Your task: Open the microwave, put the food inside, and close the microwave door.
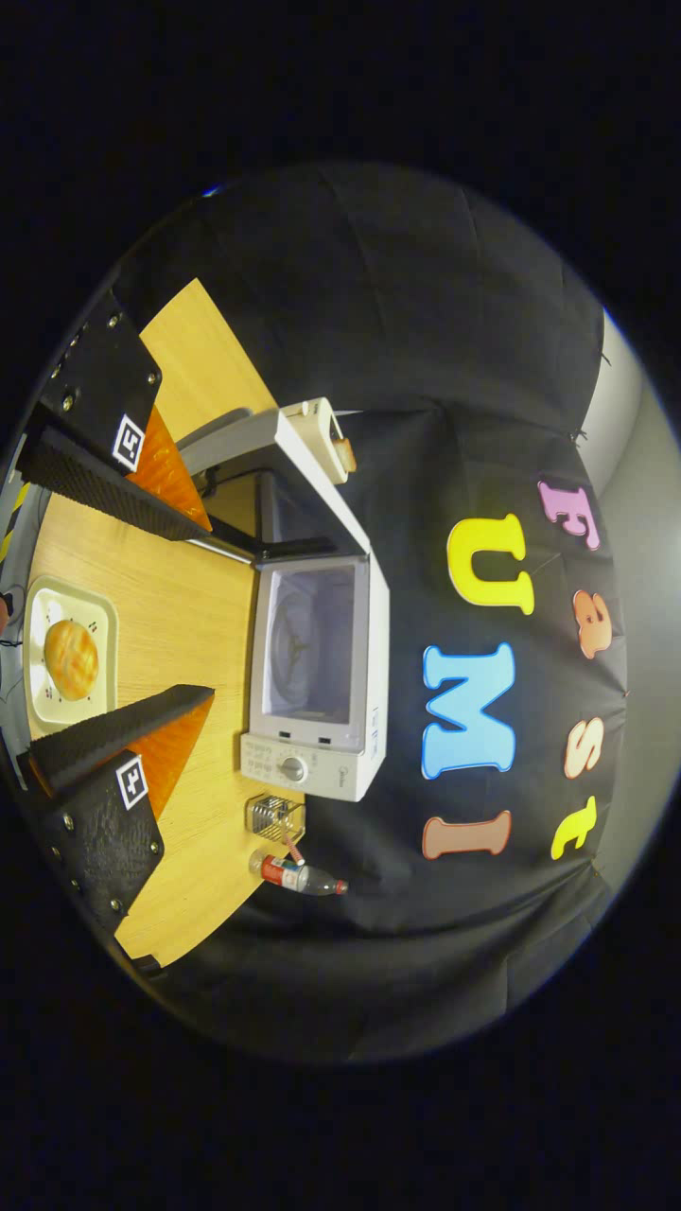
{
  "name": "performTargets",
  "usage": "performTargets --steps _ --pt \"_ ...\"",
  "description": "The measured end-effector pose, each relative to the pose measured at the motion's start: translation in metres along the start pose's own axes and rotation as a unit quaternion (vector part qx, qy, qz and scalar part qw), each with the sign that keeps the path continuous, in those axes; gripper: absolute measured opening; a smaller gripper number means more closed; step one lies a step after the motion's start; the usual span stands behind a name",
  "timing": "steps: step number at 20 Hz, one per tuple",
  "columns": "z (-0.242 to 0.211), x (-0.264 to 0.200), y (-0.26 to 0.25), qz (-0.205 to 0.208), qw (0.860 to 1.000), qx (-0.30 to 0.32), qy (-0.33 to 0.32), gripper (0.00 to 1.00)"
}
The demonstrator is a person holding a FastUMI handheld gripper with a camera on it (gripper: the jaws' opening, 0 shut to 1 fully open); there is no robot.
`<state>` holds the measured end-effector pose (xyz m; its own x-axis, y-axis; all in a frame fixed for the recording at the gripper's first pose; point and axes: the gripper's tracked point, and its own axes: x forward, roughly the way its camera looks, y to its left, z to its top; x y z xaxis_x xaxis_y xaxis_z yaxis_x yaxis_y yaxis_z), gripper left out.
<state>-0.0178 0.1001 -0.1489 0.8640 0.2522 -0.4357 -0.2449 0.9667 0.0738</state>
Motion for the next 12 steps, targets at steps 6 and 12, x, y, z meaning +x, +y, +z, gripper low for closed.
performTargets --steps 6,12 --pt "-0.058 0.021 -0.027 -0.029 0.996 0.025 0.084 0.94" --pt "-0.112 0.035 -0.041 -0.049 0.985 0.032 0.161 0.94"
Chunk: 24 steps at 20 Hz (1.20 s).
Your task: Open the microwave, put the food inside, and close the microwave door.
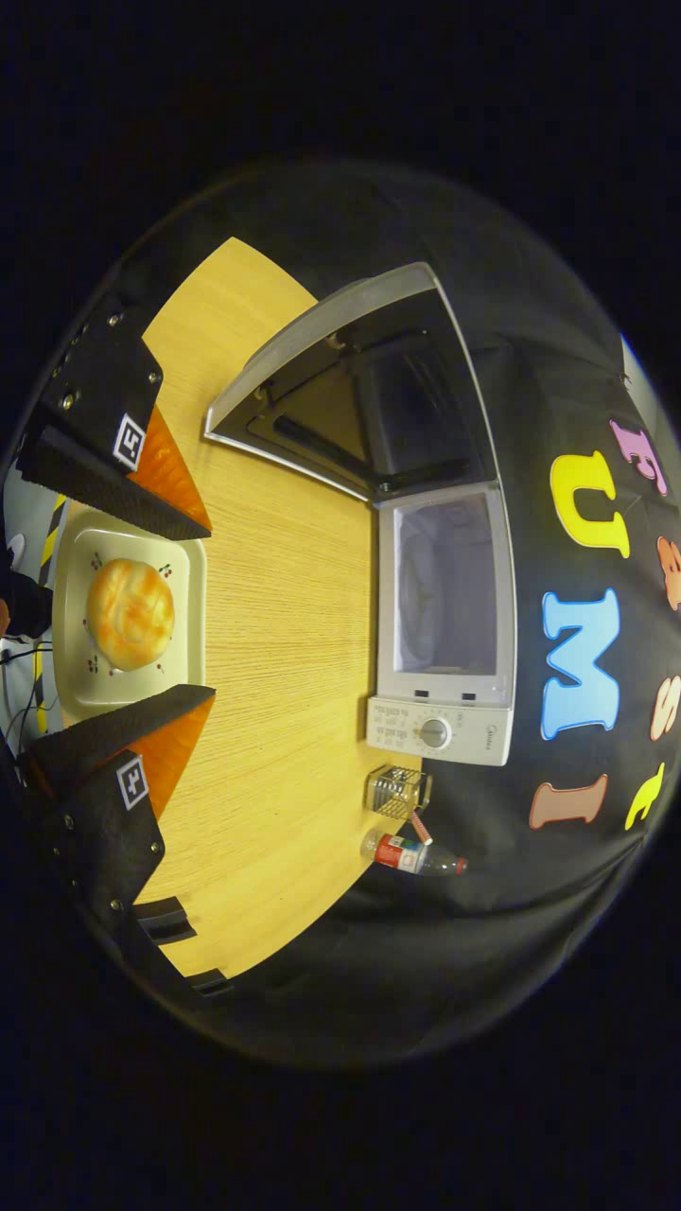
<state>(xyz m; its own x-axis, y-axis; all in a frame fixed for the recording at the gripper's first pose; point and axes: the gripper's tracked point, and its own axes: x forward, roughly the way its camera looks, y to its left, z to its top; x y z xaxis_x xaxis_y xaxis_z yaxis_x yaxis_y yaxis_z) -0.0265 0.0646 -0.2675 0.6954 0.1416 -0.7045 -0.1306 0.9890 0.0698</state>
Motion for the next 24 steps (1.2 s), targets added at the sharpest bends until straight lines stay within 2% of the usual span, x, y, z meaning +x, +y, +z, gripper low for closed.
performTargets --steps 6,10,16,19,21,22,23,24 --pt "-0.033 0.013 -0.008 -0.009 0.998 0.002 0.063 0.94" --pt "-0.042 0.018 -0.001 0.002 0.997 0.008 0.079 0.94" --pt "-0.058 0.022 0.001 0.001 0.995 -0.018 0.098 0.93" --pt "-0.057 0.023 0.002 0.01 0.995 -0.016 0.1 0.86" --pt "-0.056 0.022 0.001 0.013 0.995 -0.021 0.098 0.73" --pt "-0.057 0.023 0.0 0.009 0.996 -0.017 0.092 0.73" --pt "-0.058 0.023 0.001 0.011 0.995 -0.014 0.097 0.55" --pt "-0.057 0.022 0.002 0.015 0.995 -0.011 0.095 0.55"
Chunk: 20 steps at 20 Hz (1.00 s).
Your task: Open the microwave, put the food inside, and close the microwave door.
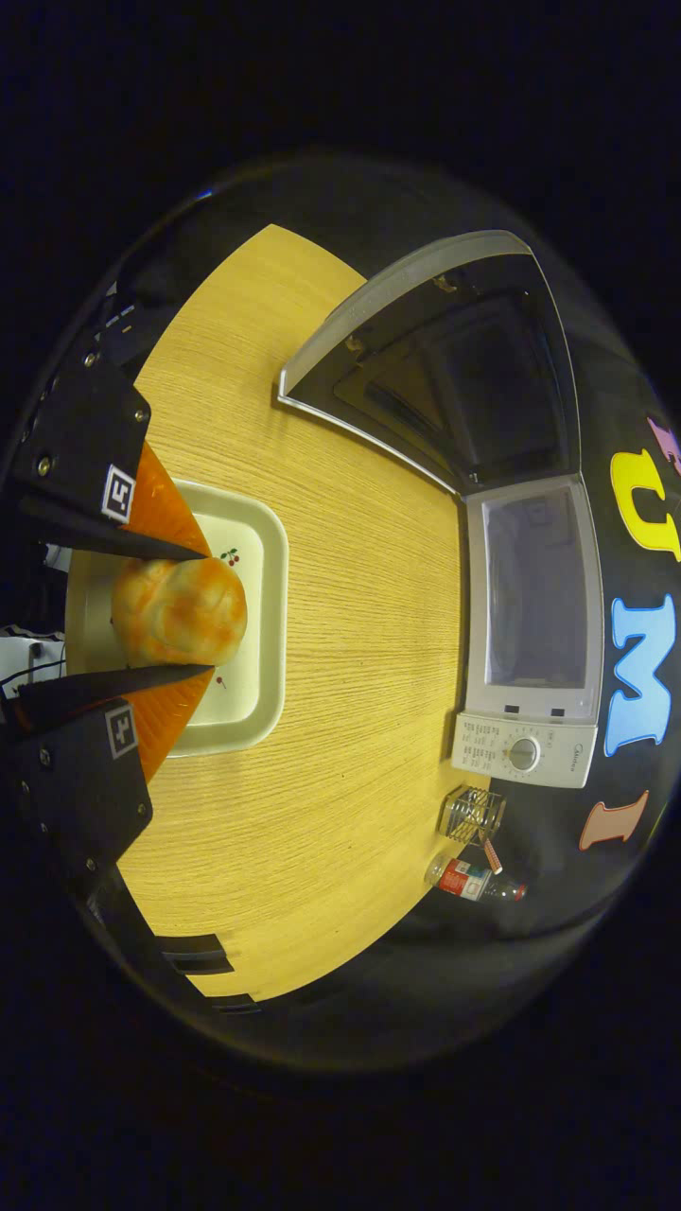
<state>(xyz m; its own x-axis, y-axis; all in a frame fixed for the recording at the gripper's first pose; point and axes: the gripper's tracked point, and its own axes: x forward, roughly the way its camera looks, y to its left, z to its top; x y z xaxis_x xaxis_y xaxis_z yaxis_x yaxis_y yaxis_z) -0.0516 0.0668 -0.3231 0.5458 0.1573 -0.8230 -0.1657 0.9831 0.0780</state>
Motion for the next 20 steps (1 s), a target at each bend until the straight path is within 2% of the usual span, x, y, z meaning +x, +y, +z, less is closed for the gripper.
performTargets --steps 4,8,15,20 --pt "0.025 -0.009 0.002 0.017 0.999 0.016 -0.023 0.55" --pt "0.072 -0.026 0.016 0.054 0.996 0.044 -0.062 0.55" --pt "0.167 -0.043 0.024 0.101 0.981 0.083 -0.14 0.55" --pt "0.211 -0.032 0.024 0.129 0.968 0.124 -0.177 0.55"
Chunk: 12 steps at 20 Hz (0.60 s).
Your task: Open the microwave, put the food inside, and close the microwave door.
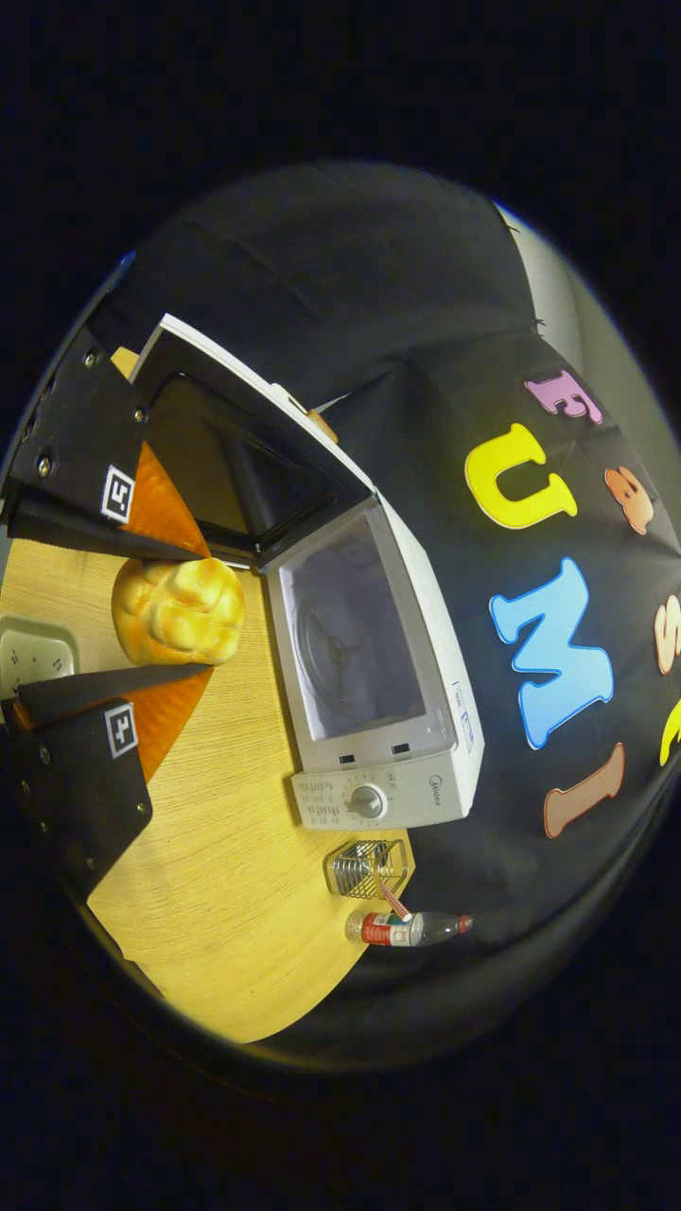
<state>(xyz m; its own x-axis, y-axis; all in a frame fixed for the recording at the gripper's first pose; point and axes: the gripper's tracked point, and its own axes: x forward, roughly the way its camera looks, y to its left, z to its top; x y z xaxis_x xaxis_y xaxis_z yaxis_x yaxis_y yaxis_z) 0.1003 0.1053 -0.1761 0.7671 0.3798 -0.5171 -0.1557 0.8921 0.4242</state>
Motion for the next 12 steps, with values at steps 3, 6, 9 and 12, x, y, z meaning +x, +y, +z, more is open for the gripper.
performTargets --steps 3,6,9,12 --pt "0.019 0.017 0.001 0.014 0.999 0.029 -0.025 0.55" --pt "0.035 0.037 0.007 0.04 0.997 0.054 -0.049 0.54" --pt "0.046 0.057 0.01 0.059 0.993 0.076 -0.063 0.55" --pt "0.053 0.079 0.013 0.068 0.991 0.092 -0.075 0.54"
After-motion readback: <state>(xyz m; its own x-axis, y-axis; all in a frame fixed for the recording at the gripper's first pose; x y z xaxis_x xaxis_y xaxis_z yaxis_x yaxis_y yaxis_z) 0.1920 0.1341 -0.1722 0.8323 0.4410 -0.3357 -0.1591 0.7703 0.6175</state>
